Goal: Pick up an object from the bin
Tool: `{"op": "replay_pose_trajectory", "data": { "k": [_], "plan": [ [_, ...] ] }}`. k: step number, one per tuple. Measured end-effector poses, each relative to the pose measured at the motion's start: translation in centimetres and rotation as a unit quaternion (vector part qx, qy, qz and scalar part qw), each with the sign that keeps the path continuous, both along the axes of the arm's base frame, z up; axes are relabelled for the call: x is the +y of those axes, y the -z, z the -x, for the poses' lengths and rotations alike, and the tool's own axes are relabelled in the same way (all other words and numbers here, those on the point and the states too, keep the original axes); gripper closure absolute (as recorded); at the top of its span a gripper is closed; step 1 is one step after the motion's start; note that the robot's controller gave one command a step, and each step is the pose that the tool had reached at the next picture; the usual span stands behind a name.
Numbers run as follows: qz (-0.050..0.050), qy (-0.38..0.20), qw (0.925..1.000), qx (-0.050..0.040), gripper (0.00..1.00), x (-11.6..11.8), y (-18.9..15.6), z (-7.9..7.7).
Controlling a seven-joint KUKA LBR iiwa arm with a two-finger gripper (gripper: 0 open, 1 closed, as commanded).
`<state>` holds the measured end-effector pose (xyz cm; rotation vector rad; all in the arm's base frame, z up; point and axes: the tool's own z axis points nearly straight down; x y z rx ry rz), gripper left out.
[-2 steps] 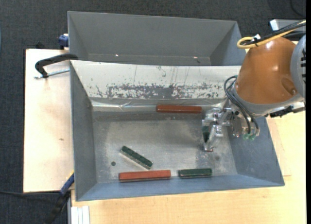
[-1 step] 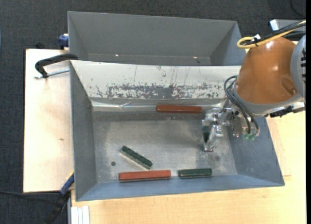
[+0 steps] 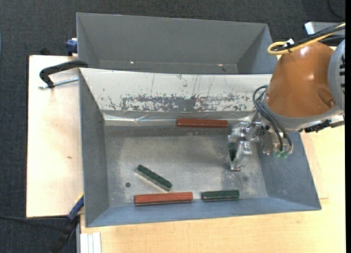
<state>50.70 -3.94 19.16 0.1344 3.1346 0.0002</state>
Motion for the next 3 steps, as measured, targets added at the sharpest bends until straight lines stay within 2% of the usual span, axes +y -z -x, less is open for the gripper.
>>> {"op": "replay_pose_trajectory", "data": {
  "k": [3],
  "plan": [
    [0.000, 0.000, 1.0000, 0.0000, 1.00, 0.00, 0.00, 0.00]
  ]
}}
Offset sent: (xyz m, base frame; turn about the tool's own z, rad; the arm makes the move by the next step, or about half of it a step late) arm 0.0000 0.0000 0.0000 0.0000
